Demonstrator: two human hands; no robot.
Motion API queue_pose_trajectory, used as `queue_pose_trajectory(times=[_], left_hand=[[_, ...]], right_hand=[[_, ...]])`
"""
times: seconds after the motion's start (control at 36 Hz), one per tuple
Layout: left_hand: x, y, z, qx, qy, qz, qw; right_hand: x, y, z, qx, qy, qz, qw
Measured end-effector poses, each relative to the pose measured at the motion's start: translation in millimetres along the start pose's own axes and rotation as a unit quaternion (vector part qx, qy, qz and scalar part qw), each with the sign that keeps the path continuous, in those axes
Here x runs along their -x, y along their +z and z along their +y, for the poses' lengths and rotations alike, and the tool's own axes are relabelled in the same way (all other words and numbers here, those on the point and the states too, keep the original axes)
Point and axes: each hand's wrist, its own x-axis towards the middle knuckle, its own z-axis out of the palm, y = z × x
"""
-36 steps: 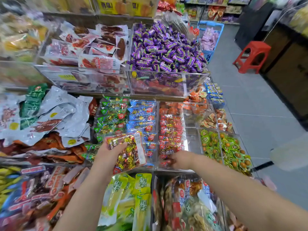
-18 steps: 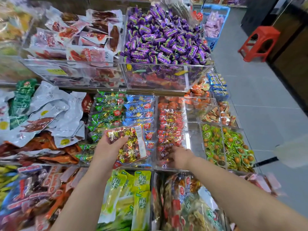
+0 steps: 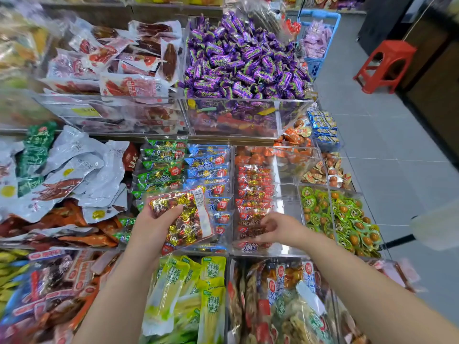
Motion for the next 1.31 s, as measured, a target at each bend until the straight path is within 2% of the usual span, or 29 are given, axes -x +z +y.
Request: queue_pose_trajectory(times=[0.08,0.17,0.31,0.42,0.5,0.69,0.94,1.11,1.19,1.25,1.31], left_hand=[[-1,-1,3,0.01,0.002,0.011,1.0],[-1,3,6,0.013,0.0,0.005,1.0],[-2,9,9,0.016,-0.005,-0.01,1.0],[-3,8,10,0.018,-0.002,-0.01,1.0],[-5,5,10,0.015,-0.005,-0.007,1.0],[-10,4,6,0.019,-0.006,0.007,1.0],[-13,13,4,0.003,-0.035,0.006,0.999],[-14,28,14,0.027,-0.046,-0.025,0.998],[-11,39,19,0.071,-0.083,-0.056,0.992],[-8,44,21,0.103,-0.105,-0.066,0.987],[-7,47,20,0.116,-0.114,-0.078,0.984]], right_hand=[[4,-7,8,-0.009,0.074,0.074,0.995],[1,-7,11,-0.048,0.127,0.049,0.989],[-6,6,5,-0.284,0.129,-0.002,0.95],[-19,23,-12,-0.309,0.143,0.036,0.94],[-31,24,-19,-0.363,0.196,0.043,0.91],[-39,27,-17,-0.333,0.201,0.065,0.919],[-56,34,-13,-0.453,0.13,0.098,0.877],[-49,35,-6,-0.467,0.127,0.049,0.874],[-36,22,-6,-0.445,0.168,-0.001,0.879],[-26,9,-9,-0.413,0.172,0.062,0.892],[-10,-3,-15,-0.341,0.087,0.204,0.913]])
